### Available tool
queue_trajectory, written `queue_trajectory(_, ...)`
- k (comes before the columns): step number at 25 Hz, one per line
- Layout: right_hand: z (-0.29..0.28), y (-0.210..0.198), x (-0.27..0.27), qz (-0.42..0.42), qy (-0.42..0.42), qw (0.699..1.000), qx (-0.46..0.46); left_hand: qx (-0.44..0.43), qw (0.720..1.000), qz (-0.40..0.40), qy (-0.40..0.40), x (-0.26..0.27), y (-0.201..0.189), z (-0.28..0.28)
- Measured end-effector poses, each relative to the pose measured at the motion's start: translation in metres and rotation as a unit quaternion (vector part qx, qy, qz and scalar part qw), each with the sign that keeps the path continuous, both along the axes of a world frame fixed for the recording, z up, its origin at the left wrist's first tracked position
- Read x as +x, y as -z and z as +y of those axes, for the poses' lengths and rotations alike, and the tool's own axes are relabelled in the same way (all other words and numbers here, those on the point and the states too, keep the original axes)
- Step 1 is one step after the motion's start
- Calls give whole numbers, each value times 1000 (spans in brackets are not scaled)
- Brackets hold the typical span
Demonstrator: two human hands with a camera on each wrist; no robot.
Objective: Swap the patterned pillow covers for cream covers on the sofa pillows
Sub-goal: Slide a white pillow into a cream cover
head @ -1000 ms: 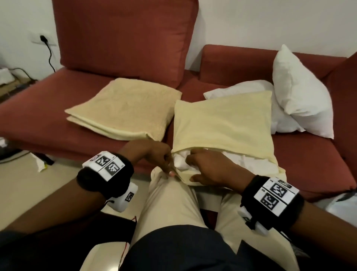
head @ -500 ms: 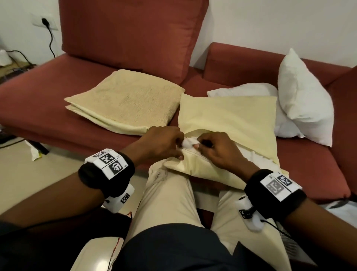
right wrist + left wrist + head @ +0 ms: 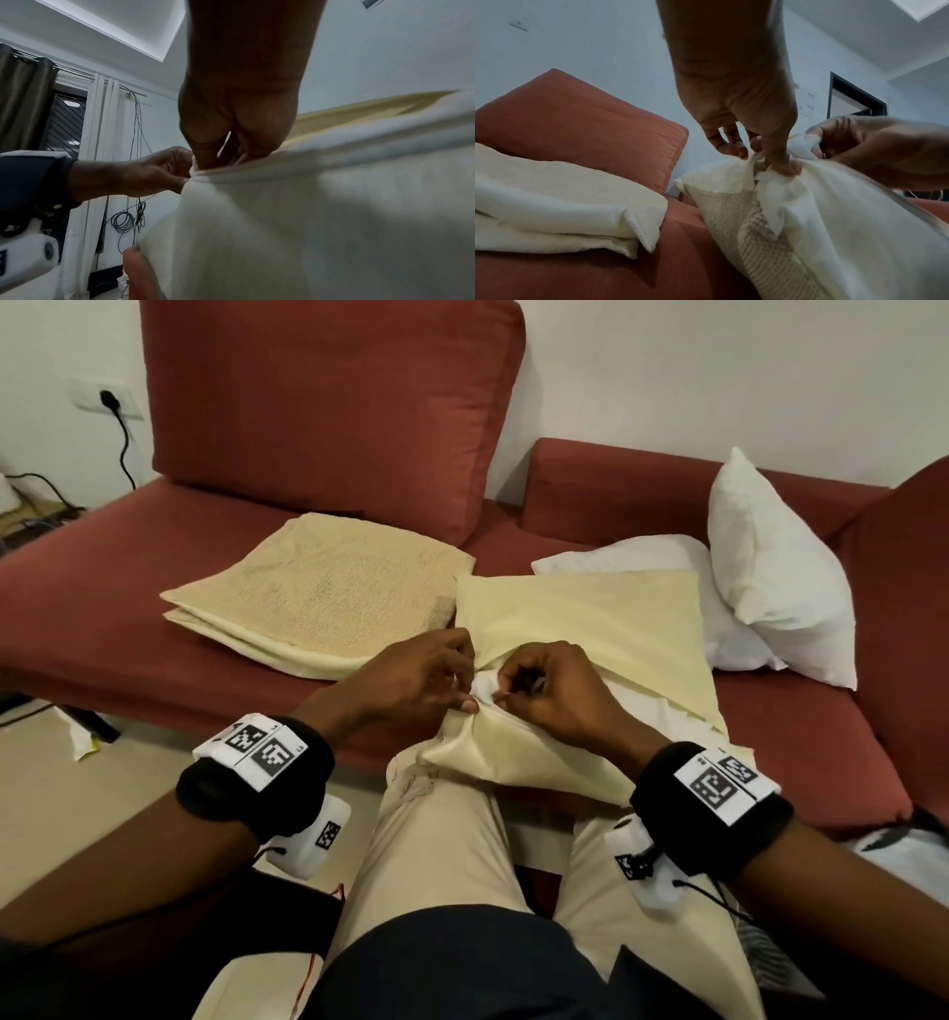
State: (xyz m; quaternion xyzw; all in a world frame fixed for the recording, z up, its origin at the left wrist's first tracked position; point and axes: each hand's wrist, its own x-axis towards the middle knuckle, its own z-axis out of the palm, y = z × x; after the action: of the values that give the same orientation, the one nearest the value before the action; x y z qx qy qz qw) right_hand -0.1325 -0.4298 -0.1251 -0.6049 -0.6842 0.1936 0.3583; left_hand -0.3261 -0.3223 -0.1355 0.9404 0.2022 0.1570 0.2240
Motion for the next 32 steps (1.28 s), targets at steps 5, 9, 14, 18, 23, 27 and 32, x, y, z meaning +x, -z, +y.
queue_trajectory(5,13,-2,-3,-28,-122,978,-167,-4,1000,-17,22,-16,-4,7)
queue_trajectory(9,29,3,-4,-12,-114,955,-272,38,999,5,33,-14,-4,6)
queue_trajectory(14,46,9,0,81,-1,965,-250,148,986,79,-10,-23,-10,14)
queue_trajectory(18,45,8,4,124,-12,958,-257,81,983,123,-113,-23,-11,12)
queue_trajectory(23,39,8,-3,172,-20,958,-230,-23,937,347,-33,-16,12,7)
queue_trajectory(27,38,19,-20,230,-56,935,-263,-59,972,227,-22,-19,-5,12)
queue_trajectory(32,39,21,-17,127,-70,965,-221,-46,890,443,-93,-14,15,1)
